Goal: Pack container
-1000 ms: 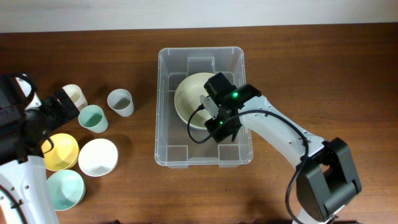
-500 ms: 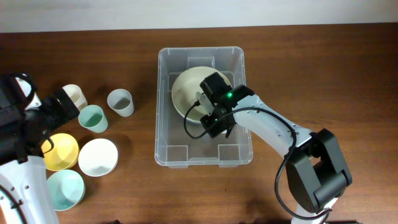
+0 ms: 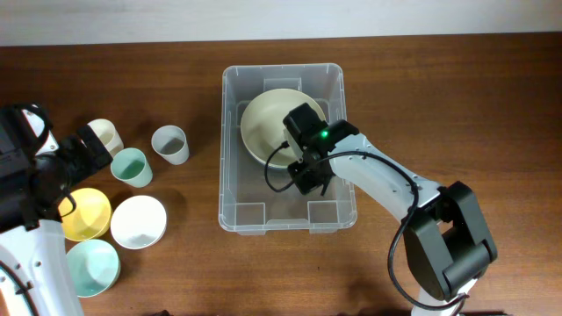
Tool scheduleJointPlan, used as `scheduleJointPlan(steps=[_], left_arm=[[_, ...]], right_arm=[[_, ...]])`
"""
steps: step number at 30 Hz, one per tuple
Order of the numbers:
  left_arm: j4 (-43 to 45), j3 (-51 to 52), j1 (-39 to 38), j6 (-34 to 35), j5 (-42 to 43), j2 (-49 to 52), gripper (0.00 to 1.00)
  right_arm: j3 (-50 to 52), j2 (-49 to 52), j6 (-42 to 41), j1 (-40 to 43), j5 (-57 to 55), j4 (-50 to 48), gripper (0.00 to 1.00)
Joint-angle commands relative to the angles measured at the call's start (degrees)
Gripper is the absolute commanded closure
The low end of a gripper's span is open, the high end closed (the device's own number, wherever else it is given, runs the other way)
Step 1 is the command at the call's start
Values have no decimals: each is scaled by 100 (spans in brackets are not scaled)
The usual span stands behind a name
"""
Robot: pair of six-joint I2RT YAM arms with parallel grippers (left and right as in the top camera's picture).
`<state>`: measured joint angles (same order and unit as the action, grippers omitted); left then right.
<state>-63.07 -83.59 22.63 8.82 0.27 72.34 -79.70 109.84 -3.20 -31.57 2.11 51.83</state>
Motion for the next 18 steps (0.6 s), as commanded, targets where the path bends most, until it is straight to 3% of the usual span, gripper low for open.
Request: scheduleJointPlan(steps=[1,6,9,12,14,18], left_arm=[[0,-66,26,11,61,9,1],[-2,-66,26,11,63,9,1],[0,-66,26,11,66,9,0],[4,-66,26,11,94,9,0],[46,-66,26,11,258,9,0],[310,-66,0,4,949,9,4]], right_arm=[[-328,-468,-70,-44,-125,164,96],[-1128,-1499,-201,118,-872,151,95],[-1670,-2076,-697,586,-1379,164,70],[-1849,-2479,-1158,1322,-1233,278,56],[-1849,-2684,-1408,2002,-866,520,37],[-1845,-2758,-1445,3268,122,1182,34]])
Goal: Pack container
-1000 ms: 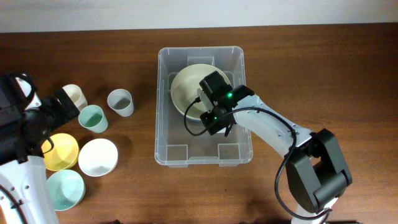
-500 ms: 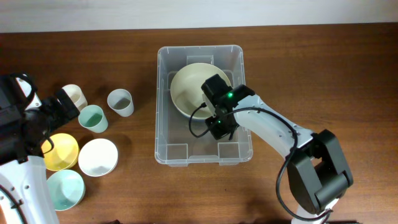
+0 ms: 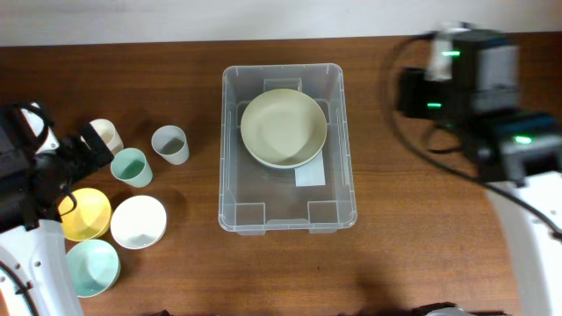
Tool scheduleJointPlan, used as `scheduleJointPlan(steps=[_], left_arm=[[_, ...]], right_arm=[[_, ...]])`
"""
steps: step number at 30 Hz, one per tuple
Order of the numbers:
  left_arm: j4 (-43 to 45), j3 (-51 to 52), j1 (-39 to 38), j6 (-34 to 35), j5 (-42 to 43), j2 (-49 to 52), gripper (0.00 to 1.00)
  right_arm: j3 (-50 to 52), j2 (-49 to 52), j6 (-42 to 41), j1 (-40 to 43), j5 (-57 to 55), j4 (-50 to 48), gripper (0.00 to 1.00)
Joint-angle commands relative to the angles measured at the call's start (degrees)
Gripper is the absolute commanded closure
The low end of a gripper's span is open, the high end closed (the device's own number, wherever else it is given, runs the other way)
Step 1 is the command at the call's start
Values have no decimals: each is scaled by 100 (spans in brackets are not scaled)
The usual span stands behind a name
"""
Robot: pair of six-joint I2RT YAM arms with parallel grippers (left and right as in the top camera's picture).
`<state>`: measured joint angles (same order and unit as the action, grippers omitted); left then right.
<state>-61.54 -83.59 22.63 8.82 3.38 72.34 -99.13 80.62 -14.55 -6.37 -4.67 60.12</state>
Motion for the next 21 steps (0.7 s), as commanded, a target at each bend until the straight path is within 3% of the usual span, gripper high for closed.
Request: scheduleJointPlan(steps=[1,4,7,12,21], left_arm=[[203,-68,-50,4,684,9,6],[280,-68,-393,-227,516,31,10],[326,-87,-608,-269,-256,96,9],[442,-671,-597,-269,-531,645,10],[-345,-2728,-492,63,-1600,2802,9]], right_arm=[[120,184,-308,1040,977,527,34],[153,293,-197,1753,1071,1003,34],[160,393,-55,2105,1075,1217,34],[160,415,-52,2090,1073,1213,34],[164,415,79,2063,1027,1331,34]])
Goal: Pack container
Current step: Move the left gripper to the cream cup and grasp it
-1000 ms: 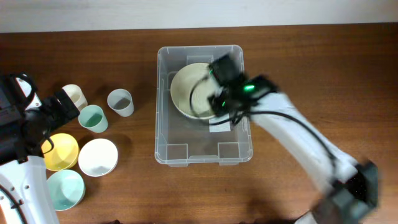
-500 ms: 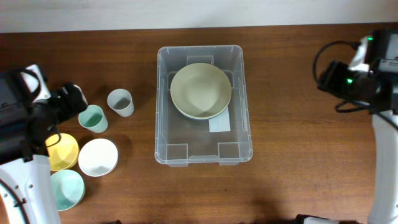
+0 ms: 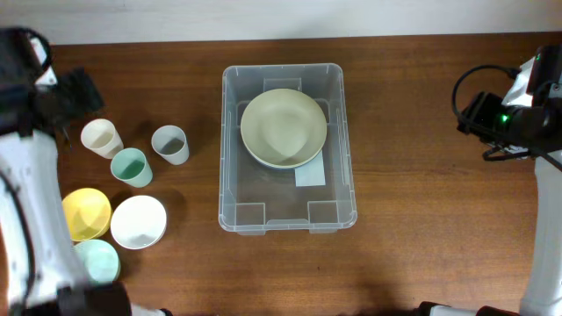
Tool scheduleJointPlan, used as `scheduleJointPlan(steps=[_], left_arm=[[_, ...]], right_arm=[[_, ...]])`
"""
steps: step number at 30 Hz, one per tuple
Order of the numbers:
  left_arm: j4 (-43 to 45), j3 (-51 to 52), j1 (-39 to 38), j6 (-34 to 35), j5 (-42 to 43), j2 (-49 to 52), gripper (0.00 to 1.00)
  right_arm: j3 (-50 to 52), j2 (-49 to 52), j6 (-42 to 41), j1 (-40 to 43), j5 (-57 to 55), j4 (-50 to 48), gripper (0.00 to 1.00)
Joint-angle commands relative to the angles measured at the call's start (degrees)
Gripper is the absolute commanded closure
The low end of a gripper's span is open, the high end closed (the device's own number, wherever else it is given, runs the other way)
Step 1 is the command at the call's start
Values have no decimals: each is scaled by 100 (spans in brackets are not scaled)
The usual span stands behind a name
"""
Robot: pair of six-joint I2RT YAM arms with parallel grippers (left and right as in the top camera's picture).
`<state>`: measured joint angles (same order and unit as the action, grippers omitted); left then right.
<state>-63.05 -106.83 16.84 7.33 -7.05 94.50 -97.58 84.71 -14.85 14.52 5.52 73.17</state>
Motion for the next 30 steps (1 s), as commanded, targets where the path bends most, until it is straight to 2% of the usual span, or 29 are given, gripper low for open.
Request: scheduleJointPlan(steps=[1,4,10,16,23,25,30], left_arm=[[-271,-463,212,407,-564,857,9],[-382,-461,501,741,-535,1241,9],[-584,-461,907,763,-219,2083,9],[-538,-461,931,763,-166,2900,9],[-361,-461,894,763,-120,3327,9],[-269,-461,881,763,-9,3410,27],[-120,-461,881,763,487,3418,62]], right_arm=[[9,9,109,-26,9,33,34],[15,15,109,-26,9,39,34],[20,116,109,-26,9,44,34],[24,315,109,-26,11,125,34],[24,350,109,-26,9,103,34],[24,352,109,-26,9,101,34],[24,354,109,-26,9,101,34]])
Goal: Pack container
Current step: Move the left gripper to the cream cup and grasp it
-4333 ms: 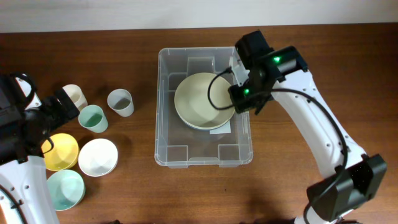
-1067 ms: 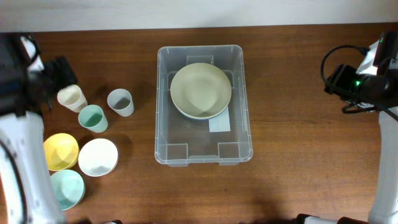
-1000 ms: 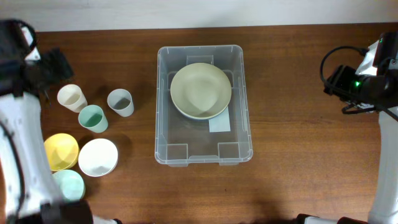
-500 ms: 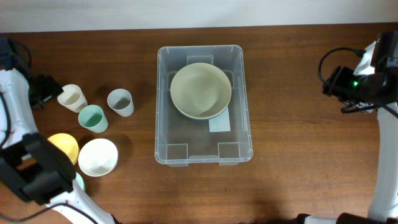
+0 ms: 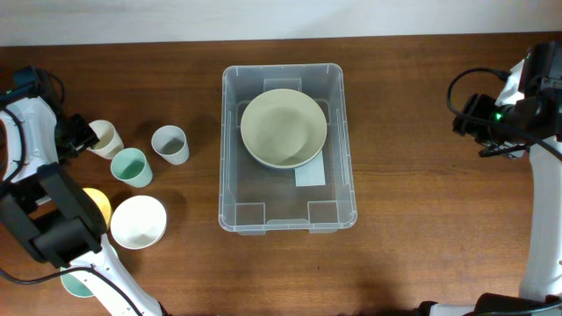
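Observation:
A clear plastic container stands mid-table with a pale beige bowl lying in its far half. At the left are a cream cup, a grey cup and a teal cup. My left gripper sits at the cream cup's left rim; its fingers are too dark to tell apart. My right gripper hangs over bare table far to the right, well away from the container, and I cannot make out how its jaws stand.
A white bowl lies front left. A yellow bowl and a teal bowl are largely covered by my left arm. A pale card lies on the container floor. The table's back edge meets a white wall.
My left gripper was up at the far left corner, clear of the cups; now it is lower, against the cream cup's left side. My right arm has barely shifted.
At first my right gripper was inside the container beside the beige bowl, and my left was by the cream cup. Then the right arm was out at the back right, the bowl left in the container. Later the left gripper stood back left; now it is at the cream cup.

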Tool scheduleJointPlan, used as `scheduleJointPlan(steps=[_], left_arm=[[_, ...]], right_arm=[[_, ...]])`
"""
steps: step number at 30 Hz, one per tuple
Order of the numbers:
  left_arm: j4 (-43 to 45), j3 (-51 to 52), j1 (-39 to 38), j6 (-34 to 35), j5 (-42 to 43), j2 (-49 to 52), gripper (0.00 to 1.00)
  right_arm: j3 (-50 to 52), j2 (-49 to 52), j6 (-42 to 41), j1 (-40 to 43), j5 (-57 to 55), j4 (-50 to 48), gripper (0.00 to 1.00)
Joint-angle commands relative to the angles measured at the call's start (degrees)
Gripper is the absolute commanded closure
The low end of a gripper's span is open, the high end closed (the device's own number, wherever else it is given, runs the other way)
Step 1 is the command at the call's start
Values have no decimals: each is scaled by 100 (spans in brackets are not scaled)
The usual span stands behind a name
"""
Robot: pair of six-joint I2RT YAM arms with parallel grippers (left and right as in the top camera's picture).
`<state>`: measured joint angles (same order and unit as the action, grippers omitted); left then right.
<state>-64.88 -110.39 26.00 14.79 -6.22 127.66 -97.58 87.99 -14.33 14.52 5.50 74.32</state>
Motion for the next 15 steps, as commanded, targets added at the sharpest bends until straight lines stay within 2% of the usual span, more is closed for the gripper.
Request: scheduleJointPlan(steps=[1,3,7,11,15], left_arm=[[92,-105,-39,17,474,103,69],[146,-105,-46,17,527,103,80],[173,-105,-50,15,522,103,87],[203,-109,-48,17,522,103,99],[151,-304,-48,-83,520,98,99]], right_arm=[[24,26,57,-26,11,-13,34],[24,26,59,-26,11,-15,34],[24,24,59,-26,9,-15,34],[24,26,59,-26,9,-15,34],[24,26,59,-26,9,-15,34]])
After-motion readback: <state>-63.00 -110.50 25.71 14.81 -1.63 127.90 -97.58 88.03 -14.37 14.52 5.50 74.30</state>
